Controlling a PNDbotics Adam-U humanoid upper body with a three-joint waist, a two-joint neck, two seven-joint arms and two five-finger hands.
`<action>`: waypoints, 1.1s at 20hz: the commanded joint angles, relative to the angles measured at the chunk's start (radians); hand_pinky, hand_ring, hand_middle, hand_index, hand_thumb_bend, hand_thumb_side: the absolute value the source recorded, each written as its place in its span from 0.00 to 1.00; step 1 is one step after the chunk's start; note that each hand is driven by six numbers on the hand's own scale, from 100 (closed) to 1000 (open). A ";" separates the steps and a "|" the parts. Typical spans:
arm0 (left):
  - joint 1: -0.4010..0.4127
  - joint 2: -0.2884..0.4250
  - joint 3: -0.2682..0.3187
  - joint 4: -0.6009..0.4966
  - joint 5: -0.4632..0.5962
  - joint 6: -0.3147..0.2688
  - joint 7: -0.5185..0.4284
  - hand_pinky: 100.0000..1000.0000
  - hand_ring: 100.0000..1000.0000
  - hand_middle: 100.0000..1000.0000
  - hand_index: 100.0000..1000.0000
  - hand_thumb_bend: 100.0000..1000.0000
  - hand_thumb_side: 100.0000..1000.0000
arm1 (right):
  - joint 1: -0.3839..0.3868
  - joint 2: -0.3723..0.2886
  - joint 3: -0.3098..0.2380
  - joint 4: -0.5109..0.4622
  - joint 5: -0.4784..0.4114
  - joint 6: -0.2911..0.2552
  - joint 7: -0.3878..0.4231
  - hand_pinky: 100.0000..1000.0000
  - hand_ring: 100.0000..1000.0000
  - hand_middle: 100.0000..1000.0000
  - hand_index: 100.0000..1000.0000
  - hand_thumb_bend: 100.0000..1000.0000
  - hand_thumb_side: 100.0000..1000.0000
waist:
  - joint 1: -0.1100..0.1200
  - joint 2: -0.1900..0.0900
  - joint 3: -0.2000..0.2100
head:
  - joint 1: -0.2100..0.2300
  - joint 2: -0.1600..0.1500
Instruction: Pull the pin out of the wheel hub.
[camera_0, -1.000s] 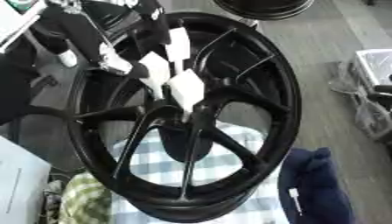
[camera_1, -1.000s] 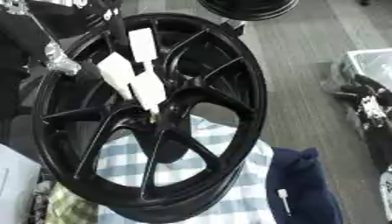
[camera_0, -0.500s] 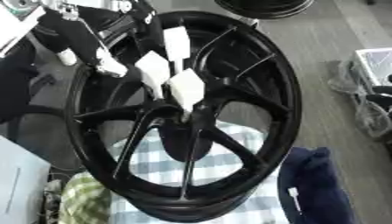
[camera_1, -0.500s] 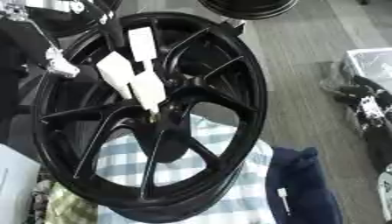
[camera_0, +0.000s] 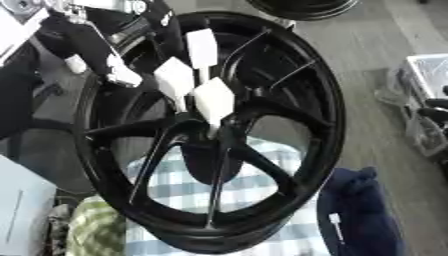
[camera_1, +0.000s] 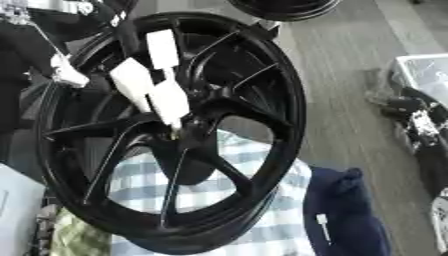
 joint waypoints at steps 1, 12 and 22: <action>-0.019 0.009 0.019 0.003 -0.009 -0.114 -0.107 0.80 0.77 0.71 0.78 0.36 0.39 | -0.006 -0.006 -0.005 -0.005 0.006 0.001 0.002 0.98 0.73 0.68 0.86 0.00 0.57 | -0.005 -0.012 -0.002 | 0.000 -0.007; -0.024 -0.013 0.014 0.019 -0.005 -0.114 -0.107 0.79 0.77 0.71 0.78 0.35 0.40 | -0.010 0.002 -0.005 0.000 0.012 0.006 0.001 0.98 0.73 0.68 0.86 0.00 0.58 | -0.005 -0.006 -0.004 | 0.002 -0.008; -0.032 -0.029 -0.007 0.032 -0.012 -0.119 -0.107 0.80 0.77 0.72 0.78 0.35 0.41 | -0.012 0.005 -0.005 0.002 0.012 0.010 0.001 0.98 0.73 0.68 0.86 0.00 0.59 | -0.002 -0.005 -0.007 | -0.014 -0.025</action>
